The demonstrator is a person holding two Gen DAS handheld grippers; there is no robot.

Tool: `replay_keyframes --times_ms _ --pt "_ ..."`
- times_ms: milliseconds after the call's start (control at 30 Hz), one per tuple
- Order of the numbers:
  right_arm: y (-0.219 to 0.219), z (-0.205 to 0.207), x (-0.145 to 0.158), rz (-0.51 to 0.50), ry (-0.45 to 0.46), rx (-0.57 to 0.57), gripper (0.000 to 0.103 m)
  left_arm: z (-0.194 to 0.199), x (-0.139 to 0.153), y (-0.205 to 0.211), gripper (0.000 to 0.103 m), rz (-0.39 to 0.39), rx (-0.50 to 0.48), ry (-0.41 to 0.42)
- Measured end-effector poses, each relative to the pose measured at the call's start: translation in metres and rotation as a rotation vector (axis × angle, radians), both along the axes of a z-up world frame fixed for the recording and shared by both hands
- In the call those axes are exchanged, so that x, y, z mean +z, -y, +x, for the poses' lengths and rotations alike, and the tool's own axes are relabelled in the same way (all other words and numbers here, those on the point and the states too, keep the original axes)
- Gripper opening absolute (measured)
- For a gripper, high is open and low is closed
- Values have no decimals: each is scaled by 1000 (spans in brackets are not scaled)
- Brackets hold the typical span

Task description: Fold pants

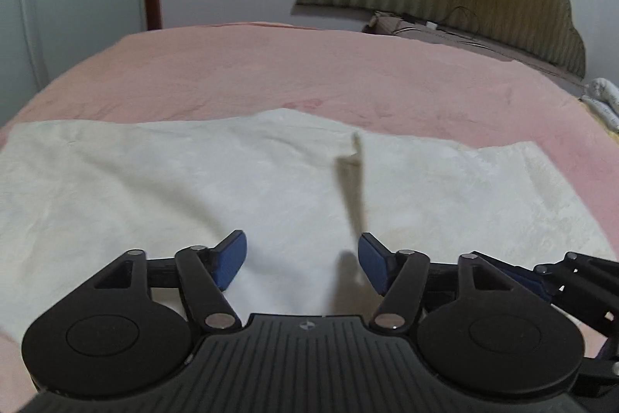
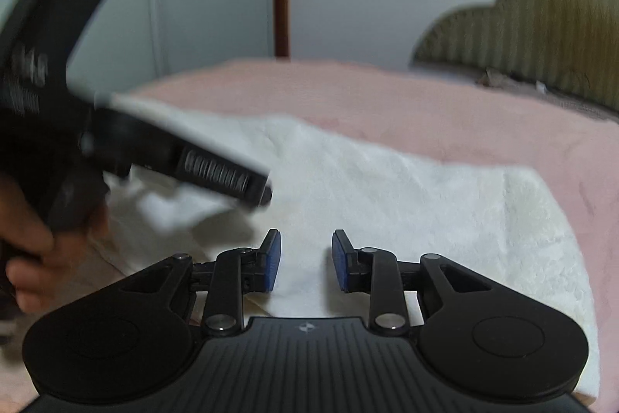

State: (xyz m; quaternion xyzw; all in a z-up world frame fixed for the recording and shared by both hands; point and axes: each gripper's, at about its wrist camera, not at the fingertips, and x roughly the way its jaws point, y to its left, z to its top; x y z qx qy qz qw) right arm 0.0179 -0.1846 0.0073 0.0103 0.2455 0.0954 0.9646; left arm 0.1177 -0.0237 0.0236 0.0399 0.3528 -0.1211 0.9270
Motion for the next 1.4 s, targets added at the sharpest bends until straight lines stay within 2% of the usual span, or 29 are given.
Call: replay_keyframes --times_ms 67,133,200,233,267,333,433,500,567,633,700,733,800,900,967,1067,1133,1233,1333,1400 --pt "-15 4 -4 -39 -30 34 29 -3 -1 -10 71 17 5 1" --pt "-24 6 -5 -96 -36 37 29 -12 4 -25 71 -17 29 13" --pt "-20 7 -6 -74 -45 32 33 -20 10 -42 74 -67 68 16" --pt "-16 7 -6 -54 -54 22 43 -24 11 -53 75 -91 99 4" --pt "-10 9 -6 -32 -70 3 64 -26 11 -62 76 -112 117 -8" --pt "-9 16 -11 -19 -136 15 88 -28 8 -78 81 -133 115 -21" --pt "-22 12 -10 -112 -116 8 88 -39 3 -85 80 -79 97 25" --pt "-29 9 -9 -151 -99 10 88 -53 9 -93 81 -119 105 84" --pt "-24 11 -10 -127 -103 13 88 -62 14 -105 82 -142 128 114" --pt "-19 10 -9 -92 -95 18 88 -61 14 -120 84 -137 171 111" --pt "-17 6 -7 -73 -67 29 88 -55 9 -132 84 -108 173 44" --pt "-17 2 -4 -78 -38 30 88 -56 6 -141 85 -126 171 20" --pt "-25 -9 2 -104 27 44 88 -67 7 -161 84 -226 194 25" --pt "-55 -16 10 -158 64 127 88 -73 6 -193 84 -359 268 13" --pt "-88 -19 12 -245 92 214 88 -74 5 -220 84 -511 309 -9" --pt "-136 -19 4 -421 131 304 88 -64 -5 -254 86 -778 348 -95" --pt "-161 -12 -7 -527 133 334 88 -58 -11 -268 94 -918 351 -128" --pt "-185 -3 -14 -606 174 337 88 -48 -18 -278 100 -1041 359 -147" --pt "-205 9 -16 -658 203 337 87 -34 -21 -279 103 -1117 378 -157" --pt "-217 16 -19 -686 217 357 78 -23 -23 -276 103 -1140 380 -164"
